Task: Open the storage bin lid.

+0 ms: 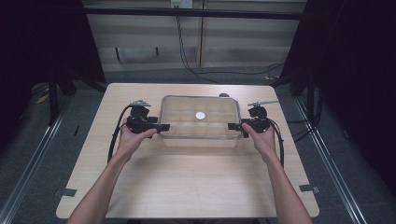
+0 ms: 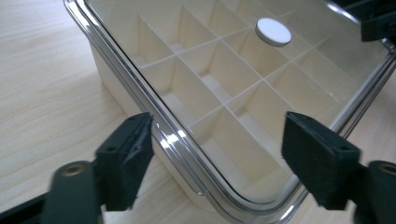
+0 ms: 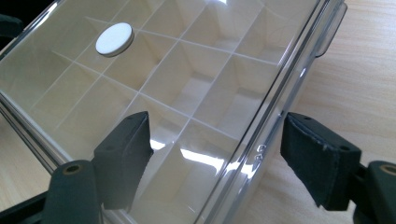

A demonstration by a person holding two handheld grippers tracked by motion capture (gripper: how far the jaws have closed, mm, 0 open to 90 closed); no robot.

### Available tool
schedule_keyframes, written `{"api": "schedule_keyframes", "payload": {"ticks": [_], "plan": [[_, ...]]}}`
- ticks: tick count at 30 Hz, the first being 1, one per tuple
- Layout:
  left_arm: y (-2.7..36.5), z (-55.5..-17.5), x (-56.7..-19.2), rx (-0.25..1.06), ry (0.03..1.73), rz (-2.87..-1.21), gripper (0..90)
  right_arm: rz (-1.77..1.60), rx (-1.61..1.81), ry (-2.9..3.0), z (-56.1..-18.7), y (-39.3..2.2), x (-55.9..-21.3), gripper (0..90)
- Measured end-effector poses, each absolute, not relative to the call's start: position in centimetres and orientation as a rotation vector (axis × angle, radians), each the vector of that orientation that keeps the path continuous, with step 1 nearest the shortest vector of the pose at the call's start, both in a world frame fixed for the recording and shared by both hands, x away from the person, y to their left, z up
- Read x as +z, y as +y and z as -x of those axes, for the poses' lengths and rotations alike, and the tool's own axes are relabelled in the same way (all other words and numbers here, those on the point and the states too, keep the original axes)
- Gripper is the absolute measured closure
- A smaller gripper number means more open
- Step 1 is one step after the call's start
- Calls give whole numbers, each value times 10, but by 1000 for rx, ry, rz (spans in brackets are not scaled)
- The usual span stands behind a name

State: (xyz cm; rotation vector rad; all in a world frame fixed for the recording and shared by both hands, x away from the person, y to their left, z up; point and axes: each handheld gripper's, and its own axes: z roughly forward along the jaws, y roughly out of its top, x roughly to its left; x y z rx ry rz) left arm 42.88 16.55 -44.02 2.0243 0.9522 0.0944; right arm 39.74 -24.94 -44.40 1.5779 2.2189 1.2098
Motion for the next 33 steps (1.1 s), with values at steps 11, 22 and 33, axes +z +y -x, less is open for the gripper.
{"api": "schedule_keyframes", "payload": {"ticks": [11,22,33], "plan": [[165,-438,-452,24,957,-2015,254,-1584,1234,2225,-403,-248,-449,193],[157,-440,-453,18,971,-2025,198,-1606,1235,2235,-408,-244,-453,124],[155,-441,-454,-15,960,-2027,178,-1598,1232,2226,-407,-242,-453,107]]}}
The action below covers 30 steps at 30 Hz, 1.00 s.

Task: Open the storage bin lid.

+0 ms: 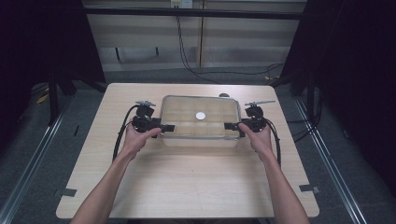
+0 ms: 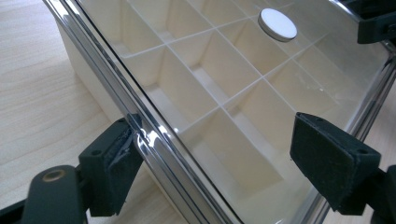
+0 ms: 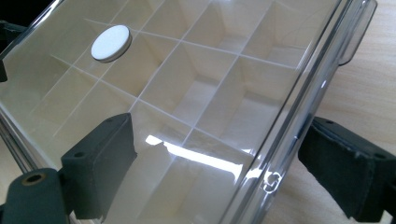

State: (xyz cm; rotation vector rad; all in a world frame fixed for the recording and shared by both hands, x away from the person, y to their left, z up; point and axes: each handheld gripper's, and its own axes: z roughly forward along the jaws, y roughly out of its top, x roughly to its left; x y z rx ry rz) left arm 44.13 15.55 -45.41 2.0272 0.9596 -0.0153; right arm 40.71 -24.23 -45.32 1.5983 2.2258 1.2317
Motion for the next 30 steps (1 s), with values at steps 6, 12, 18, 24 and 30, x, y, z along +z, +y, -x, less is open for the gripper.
{"api": "schedule_keyframes", "payload": {"ticks": [6,12,18,24,30], "plan": [[156,-440,-452,-18,956,-2032,189,-1571,1193,2205,-404,-239,-449,140],[158,-438,-449,-15,951,-2032,213,-1586,1209,2187,-403,-241,-450,168],[158,-435,-449,-1,957,-2035,212,-1601,1190,2165,-402,-240,-449,179],[162,-431,-447,32,939,-2047,242,-1539,1177,2114,-398,-239,-444,261],[163,-429,-445,68,929,-2014,346,-1559,1232,2082,-398,-243,-444,290]]}}
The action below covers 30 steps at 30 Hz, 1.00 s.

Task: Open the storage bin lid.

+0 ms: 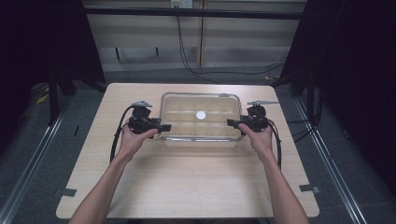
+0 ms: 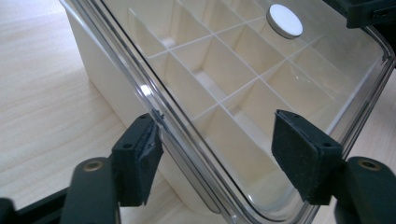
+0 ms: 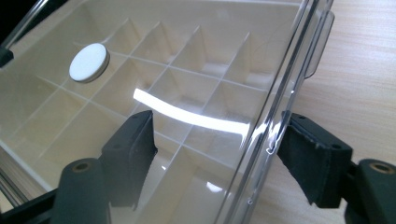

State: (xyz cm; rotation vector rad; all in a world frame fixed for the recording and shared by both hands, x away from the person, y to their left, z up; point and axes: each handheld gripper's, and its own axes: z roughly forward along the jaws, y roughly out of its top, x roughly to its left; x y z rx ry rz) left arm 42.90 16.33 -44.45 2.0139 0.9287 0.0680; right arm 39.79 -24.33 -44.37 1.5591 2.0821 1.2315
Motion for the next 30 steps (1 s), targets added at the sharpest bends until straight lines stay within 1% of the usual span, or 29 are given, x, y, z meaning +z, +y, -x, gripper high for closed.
{"api": "schedule_keyframes", "payload": {"ticks": [6,9,10,11,12,13,15,21,22,25,26,28,30], "plan": [[162,-428,-444,88,925,-2015,346,-1575,1266,2073,-397,-245,-444,281],[163,-428,-444,93,921,-2009,352,-1574,1283,2068,-396,-246,-444,292],[163,-428,-444,94,923,-2008,364,-1572,1283,2066,-396,-247,-443,311],[164,-427,-443,98,924,-1997,383,-1567,1267,2051,-394,-248,-442,379],[164,-427,-443,100,923,-1994,383,-1567,1267,2051,-394,-248,-442,379],[164,-427,-443,102,923,-1994,401,-1581,1266,2029,-393,-250,-440,426],[165,-423,-442,123,925,-1973,427,-1580,1290,2009,-392,-251,-440,444],[171,-418,-447,116,911,-1923,461,-1576,1296,2000,-390,-252,-437,472],[175,-418,-449,101,914,-1901,490,-1572,1308,1994,-389,-252,-437,489],[175,-418,-449,95,913,-1901,490,-1574,1319,1995,-388,-253,-438,495],[175,-416,-449,101,908,-1904,492,-1579,1335,1989,-388,-254,-438,513],[176,-414,-448,104,905,-1898,512,-1587,1359,1969,-386,-256,-438,541],[176,-413,-447,102,900,-1897,545,-1585,1367,1948,-380,-256,-437,545]]}}
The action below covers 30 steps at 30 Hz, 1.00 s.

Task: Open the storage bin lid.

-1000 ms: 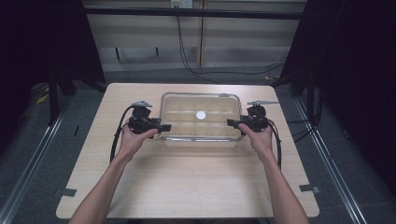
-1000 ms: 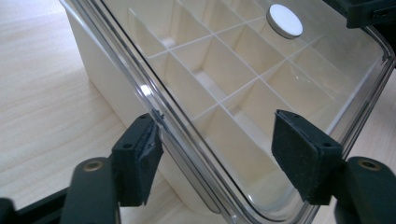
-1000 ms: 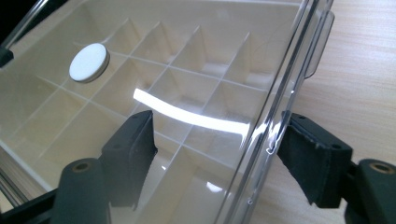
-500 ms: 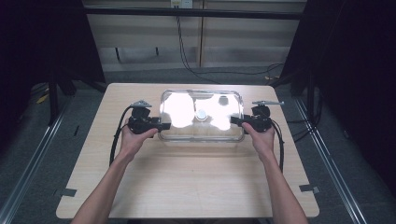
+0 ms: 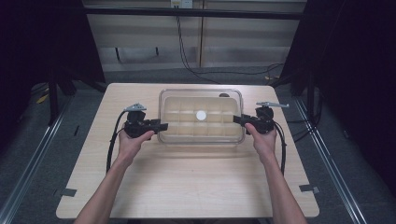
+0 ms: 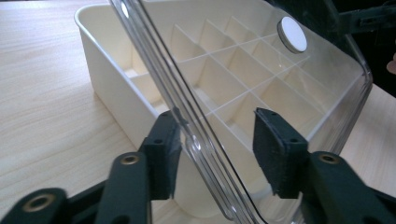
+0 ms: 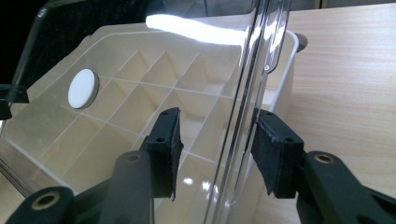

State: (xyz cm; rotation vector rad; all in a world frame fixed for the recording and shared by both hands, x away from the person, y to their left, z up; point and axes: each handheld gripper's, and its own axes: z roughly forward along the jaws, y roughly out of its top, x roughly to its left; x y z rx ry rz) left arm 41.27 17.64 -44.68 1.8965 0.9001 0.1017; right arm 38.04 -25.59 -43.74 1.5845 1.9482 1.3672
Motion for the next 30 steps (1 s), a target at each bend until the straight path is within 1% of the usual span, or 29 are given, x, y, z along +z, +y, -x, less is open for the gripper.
{"api": "schedule_keyframes", "payload": {"ticks": [4,5,7,12,18,28,30], "plan": [[174,-411,-446,101,899,-1895,557,-1577,1374,1935,-375,-257,-437,563],[174,-411,-445,103,894,-1894,561,-1576,1398,1923,-372,-261,-437,587],[173,-411,-444,106,884,-1898,572,-1572,1417,1914,-370,-263,-437,598],[175,-410,-444,85,885,-1881,595,-1566,1433,1905,-368,-263,-435,613],[175,-408,-443,91,887,-1878,615,-1560,1443,1906,-363,-265,-435,632],[175,-407,-440,93,862,-1892,626,-1546,1476,1884,-358,-265,-432,664],[177,-406,-440,81,862,-1874,646,-1536,1489,1886,-357,-267,-432,676]]}}
